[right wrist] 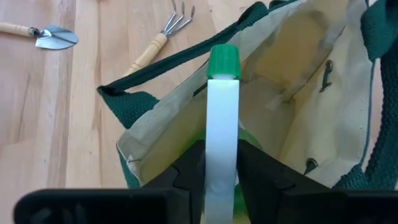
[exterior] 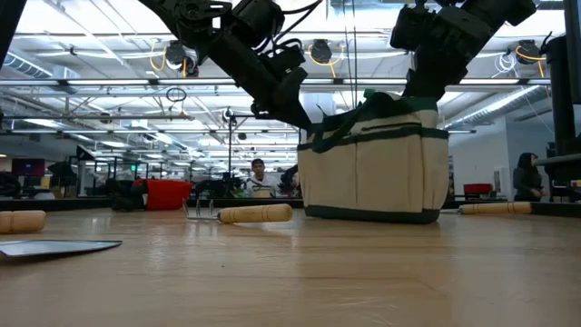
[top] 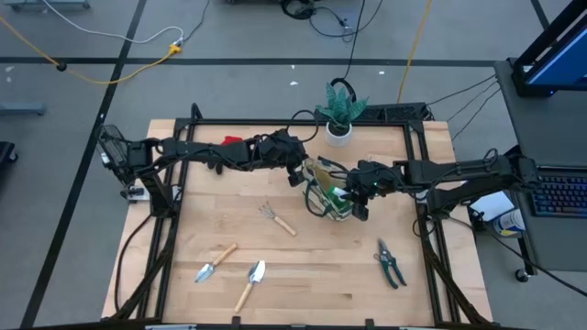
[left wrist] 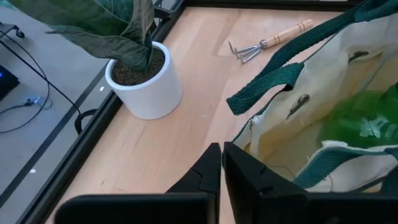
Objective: Pick & Place Garden tools in Gardening bag
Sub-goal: Put the green spray bottle into the gardening bag, then put the red gloves into the gardening bag
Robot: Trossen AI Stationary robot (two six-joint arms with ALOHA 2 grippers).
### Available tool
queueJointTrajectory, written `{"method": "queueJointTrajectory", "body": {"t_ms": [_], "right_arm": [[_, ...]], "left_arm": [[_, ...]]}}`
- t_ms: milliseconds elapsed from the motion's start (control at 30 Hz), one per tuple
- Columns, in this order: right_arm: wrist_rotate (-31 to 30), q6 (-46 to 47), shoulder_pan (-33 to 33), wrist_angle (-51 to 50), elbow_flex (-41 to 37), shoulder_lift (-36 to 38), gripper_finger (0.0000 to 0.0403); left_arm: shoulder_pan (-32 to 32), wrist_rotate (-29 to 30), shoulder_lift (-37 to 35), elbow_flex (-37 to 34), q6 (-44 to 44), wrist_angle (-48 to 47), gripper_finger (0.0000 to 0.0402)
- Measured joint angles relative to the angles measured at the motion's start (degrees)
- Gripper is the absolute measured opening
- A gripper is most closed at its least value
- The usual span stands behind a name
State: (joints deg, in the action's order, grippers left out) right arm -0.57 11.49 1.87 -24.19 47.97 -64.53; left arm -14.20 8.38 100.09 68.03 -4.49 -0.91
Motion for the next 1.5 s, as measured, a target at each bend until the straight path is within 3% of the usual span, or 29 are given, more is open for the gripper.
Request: {"method": "queueJointTrajectory", "body": {"t_ms": [300,667,1033,1167,1367,1500], "right_arm": [[-0.6,-0.1,0.0,0.3,0.0,0.0,0.013],[-0.7,-0.2,0.0,3.7,0.0,0.8,0.0179],[-0.8,-2.4,0.0,6.0,0.0,2.0,0.018],[-0.8,-3.7,0.0,7.6,0.0,2.5,0.018],[-0.8,-4.8,0.0,10.6,0.0,3.0,0.018],[-0.8,-4.9,0.0,10.8,0.0,3.2,0.018]], "left_arm": [[0.1,-3.2,-1.2,0.0,0.1,-2.2,0.0075],[0.7,-2.8,-10.6,0.0,-1.8,-12.3,0.0127],[0.6,2.7,-18.9,0.1,1.5,-29.7,0.0132],[0.3,3.4,-19.4,0.0,3.7,-37.2,0.0132],[-0.5,9.7,-19.6,0.0,7.4,-46.9,0.0132],[-1.9,9.8,-19.6,0.0,9.7,-50.9,0.0131]]}}
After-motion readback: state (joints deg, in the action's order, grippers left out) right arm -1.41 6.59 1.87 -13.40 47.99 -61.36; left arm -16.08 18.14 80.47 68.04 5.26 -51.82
